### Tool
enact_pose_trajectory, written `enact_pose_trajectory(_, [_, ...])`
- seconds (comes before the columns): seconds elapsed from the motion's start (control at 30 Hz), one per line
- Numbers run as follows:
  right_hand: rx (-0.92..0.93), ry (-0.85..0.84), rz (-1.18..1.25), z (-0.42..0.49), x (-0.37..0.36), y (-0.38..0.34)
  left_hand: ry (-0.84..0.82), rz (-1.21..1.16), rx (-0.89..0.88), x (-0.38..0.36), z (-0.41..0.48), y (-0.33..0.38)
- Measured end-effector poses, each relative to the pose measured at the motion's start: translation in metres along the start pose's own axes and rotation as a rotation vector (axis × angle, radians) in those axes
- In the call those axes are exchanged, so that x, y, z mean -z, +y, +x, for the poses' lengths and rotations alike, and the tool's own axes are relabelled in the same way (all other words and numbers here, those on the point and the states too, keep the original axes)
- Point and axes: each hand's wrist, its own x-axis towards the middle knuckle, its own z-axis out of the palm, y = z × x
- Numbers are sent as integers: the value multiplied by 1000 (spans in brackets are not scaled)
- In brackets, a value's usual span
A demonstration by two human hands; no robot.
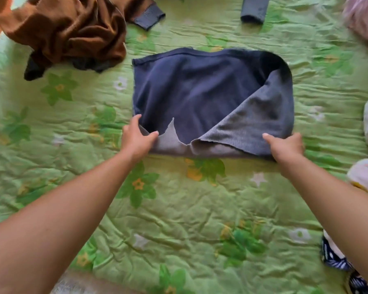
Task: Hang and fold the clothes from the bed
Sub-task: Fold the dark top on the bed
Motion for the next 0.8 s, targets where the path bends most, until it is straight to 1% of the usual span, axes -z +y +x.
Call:
enact_pose_trajectory(0.07, [1, -20, -92, 15, -1, 1, 24, -1, 1, -1, 10, -6])
enact_pose_trajectory(0.13, [74, -80, -84, 16, 2, 1, 39, -25, 24, 3, 13, -11])
enact_pose_trajectory(0.2, [156, -73, -33, 10, 6, 2, 60, -32, 60, 4, 8, -14])
enact_pose_trajectory(0.27, [188, -39, 76, -1, 9, 9, 73, -76, 91, 3, 0, -19])
enact_pose_trajectory(0.33, [263, -18, 95, -12, 14, 18, 37, -151, 82, 6, -9, -27])
enact_pose_trajectory(0.4, [396, -85, -7, -18, 20, 27, -14, -224, 45, 10, -13, -36])
enact_pose_trajectory(0.47, [541, -157, -160, -21, 25, 35, -75, -277, 28, 17, -18, -40])
enact_pose_trajectory(0.53, [701, -137, -340, -15, 26, 38, -98, -270, 11, 21, -21, -43])
enact_pose_trajectory(0.57, [720, -125, -405, -10, 26, 39, -98, -242, 3, 21, -22, -45])
enact_pose_trajectory(0.63, [657, -160, -480, -3, 27, 33, -87, -185, 5, 23, -24, -44])
enact_pose_trajectory(0.7, [585, -173, -488, 4, 28, 31, -77, -173, 24, 22, -24, -47])
enact_pose_trajectory(0.8, [535, -160, -455, 3, 33, 36, -77, -154, 35, 24, -31, -52])
